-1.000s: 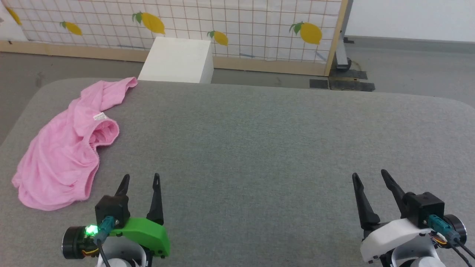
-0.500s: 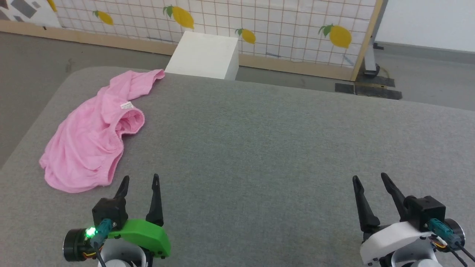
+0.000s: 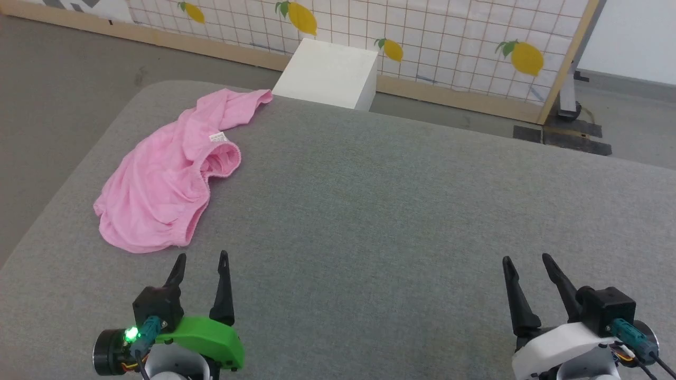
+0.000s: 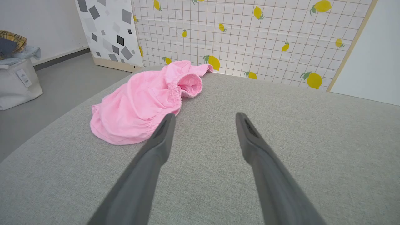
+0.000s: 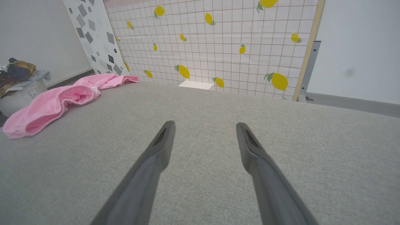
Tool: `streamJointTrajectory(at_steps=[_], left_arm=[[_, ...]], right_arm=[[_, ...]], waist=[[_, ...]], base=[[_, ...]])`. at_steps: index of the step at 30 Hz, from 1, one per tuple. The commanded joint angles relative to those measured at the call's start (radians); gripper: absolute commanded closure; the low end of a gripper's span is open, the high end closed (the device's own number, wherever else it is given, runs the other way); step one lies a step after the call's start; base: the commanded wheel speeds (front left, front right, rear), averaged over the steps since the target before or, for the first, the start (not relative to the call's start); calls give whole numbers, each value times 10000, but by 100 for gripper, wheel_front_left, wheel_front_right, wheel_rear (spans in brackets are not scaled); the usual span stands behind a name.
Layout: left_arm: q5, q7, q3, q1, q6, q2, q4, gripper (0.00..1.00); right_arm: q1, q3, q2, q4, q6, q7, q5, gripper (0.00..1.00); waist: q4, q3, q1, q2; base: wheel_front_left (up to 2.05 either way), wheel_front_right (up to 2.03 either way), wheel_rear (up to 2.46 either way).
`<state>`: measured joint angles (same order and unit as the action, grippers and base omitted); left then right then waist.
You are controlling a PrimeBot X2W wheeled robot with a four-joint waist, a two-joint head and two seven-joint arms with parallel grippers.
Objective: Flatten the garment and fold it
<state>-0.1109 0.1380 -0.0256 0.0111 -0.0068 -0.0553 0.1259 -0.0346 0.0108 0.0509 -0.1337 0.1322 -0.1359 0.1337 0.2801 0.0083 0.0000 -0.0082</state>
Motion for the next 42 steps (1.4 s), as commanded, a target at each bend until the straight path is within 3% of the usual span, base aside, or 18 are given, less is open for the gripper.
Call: streamJointTrajectory(at_steps=[1,42], left_arm=[[-136,114,-8,-75,59,19,65,0],[-531,1002,-32,-211,154,42,866,0]], right_arm=[[-131,3,-4,-77,-9,-128,104,0],[-384,88,-6,-834,-14,-1022,530,0]], waist=[[113,4,0,46],[1700,-60,0,74]], base=[[0,0,0],[0,0,0]])
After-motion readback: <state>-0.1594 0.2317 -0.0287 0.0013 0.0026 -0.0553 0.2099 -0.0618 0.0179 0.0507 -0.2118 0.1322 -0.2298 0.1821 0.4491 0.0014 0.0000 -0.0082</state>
